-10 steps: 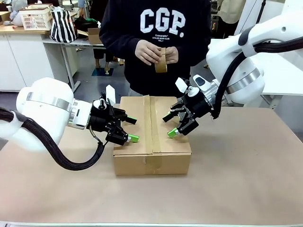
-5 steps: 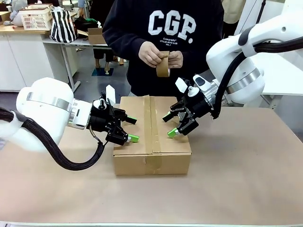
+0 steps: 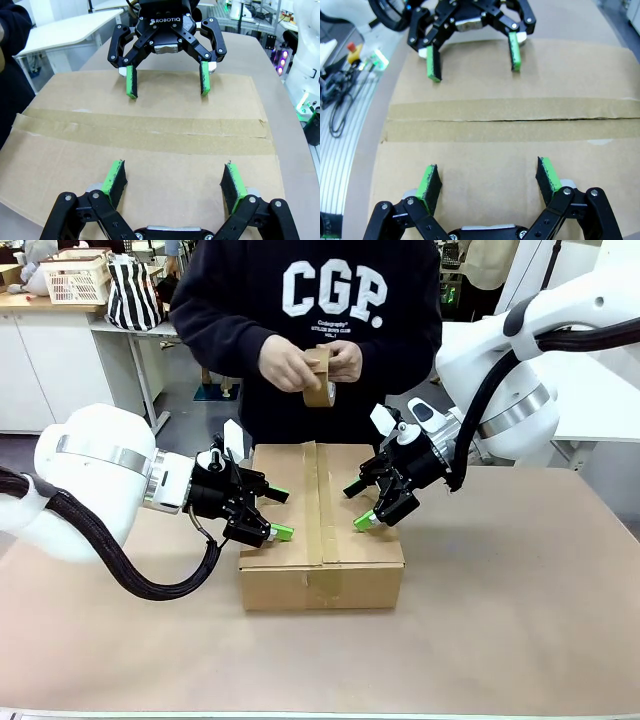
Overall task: Pack the gift set into the box.
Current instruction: Press and hold the closed box until the human finishes sealing it.
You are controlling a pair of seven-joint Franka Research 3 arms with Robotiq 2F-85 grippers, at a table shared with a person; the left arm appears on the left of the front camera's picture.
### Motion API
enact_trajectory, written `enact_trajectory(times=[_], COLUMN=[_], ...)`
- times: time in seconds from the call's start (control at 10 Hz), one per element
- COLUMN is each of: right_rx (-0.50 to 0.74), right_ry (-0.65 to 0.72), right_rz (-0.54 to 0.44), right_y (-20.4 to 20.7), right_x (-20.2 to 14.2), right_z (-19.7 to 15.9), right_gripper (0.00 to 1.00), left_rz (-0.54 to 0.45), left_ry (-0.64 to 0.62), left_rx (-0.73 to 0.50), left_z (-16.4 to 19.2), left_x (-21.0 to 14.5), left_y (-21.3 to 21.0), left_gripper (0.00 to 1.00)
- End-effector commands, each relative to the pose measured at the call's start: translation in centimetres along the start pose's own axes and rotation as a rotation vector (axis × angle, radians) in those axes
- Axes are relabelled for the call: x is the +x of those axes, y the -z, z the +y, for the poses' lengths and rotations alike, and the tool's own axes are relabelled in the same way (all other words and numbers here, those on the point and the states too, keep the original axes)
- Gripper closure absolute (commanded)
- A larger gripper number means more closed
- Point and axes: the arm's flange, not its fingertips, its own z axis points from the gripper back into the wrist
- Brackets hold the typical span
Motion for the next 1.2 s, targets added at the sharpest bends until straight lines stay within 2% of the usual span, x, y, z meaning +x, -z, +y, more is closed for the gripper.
enact_trajectory(times=[0.0, 1.1], right_rx=[0.001, 0.001], right_ry=[-0.008, -0.008], right_rz=[0.003, 0.003], right_y=[0.18, 0.18], right_x=[-0.22, -0.22], right_z=[0.02, 0.02], right_gripper=[0.00, 0.00], left_rz=[-0.014, -0.014], left_ry=[0.021, 0.021], left_rx=[0.004, 0.004], left_z=[-0.40, -0.40], left_x=[-0.38, -0.38], left_y=[-0.05, -0.05], left_gripper=[0.00, 0.00])
